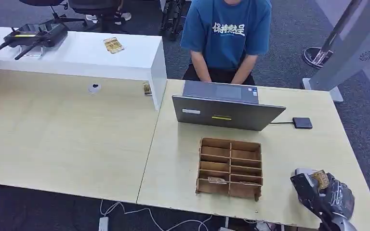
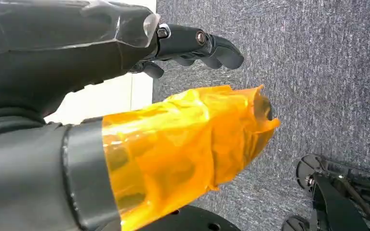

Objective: Pass the card to the sensor for recognition and then transmit it.

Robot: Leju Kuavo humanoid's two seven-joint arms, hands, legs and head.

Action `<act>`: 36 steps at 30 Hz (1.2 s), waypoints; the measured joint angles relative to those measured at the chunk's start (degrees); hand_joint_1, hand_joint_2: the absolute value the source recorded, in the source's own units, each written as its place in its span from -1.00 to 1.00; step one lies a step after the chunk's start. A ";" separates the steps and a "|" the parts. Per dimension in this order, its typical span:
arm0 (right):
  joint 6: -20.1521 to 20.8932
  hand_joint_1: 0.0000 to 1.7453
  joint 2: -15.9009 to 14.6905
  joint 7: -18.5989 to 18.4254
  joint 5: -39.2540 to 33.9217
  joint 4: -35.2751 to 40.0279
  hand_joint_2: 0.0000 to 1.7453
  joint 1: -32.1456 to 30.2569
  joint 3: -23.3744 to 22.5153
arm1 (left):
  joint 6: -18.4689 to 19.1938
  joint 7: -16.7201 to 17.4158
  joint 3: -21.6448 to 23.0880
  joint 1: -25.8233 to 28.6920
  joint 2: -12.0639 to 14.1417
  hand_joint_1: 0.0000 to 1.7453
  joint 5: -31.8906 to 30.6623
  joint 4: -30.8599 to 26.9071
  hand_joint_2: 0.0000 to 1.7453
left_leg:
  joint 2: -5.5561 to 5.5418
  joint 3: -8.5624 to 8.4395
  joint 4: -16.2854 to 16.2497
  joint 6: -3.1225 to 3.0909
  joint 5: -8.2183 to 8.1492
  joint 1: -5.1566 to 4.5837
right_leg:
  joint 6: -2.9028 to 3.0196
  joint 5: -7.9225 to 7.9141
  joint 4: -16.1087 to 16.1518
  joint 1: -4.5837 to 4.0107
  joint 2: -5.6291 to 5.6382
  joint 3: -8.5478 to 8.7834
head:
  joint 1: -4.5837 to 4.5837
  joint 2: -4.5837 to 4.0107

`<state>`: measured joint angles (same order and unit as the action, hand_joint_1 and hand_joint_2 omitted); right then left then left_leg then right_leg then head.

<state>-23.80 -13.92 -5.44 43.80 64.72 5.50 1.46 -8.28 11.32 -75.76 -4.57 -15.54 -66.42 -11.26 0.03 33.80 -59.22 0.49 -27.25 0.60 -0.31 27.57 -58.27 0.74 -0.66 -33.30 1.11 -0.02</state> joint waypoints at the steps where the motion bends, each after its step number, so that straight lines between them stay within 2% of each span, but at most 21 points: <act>1: -0.15 1.00 0.18 0.00 -0.18 -0.36 1.00 0.12 0.00 | 0.00 0.00 0.00 0.00 0.00 -1.00 -0.02 0.00 -1.00 | 0.00 -0.01 0.00 0.00 0.00 0.00 | 0.00 0.00 0.00 0.00 0.00 0.01 | 0.00 0.00; 23: -0.35 1.00 2.21 1.40 -2.91 -10.34 1.00 4.20 -0.85 | -0.09 0.02 0.00 -0.02 0.00 -1.00 -0.55 0.00 -1.00 | 0.17 -0.50 -0.01 -0.01 -0.01 0.01 | -0.01 -0.06 0.04 -0.01 0.22 0.44 | 0.00 0.00; 36: 0.28 1.00 3.63 4.13 -5.47 -19.07 1.00 7.63 -2.14 | -0.17 0.17 0.00 -0.11 0.00 -1.00 -0.96 0.00 -1.00 | 0.36 -1.01 0.00 -0.09 -0.11 0.08 | -0.03 -0.02 0.17 -0.07 0.35 0.83 | -0.02 0.00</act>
<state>-23.52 -10.29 -1.31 38.34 45.66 13.13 -0.68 -8.46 11.50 -75.76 -4.68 -15.54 -67.38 -11.26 0.39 32.79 -59.22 0.40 -27.36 0.68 -0.34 27.55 -58.09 0.67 -0.31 -32.48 1.09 -0.02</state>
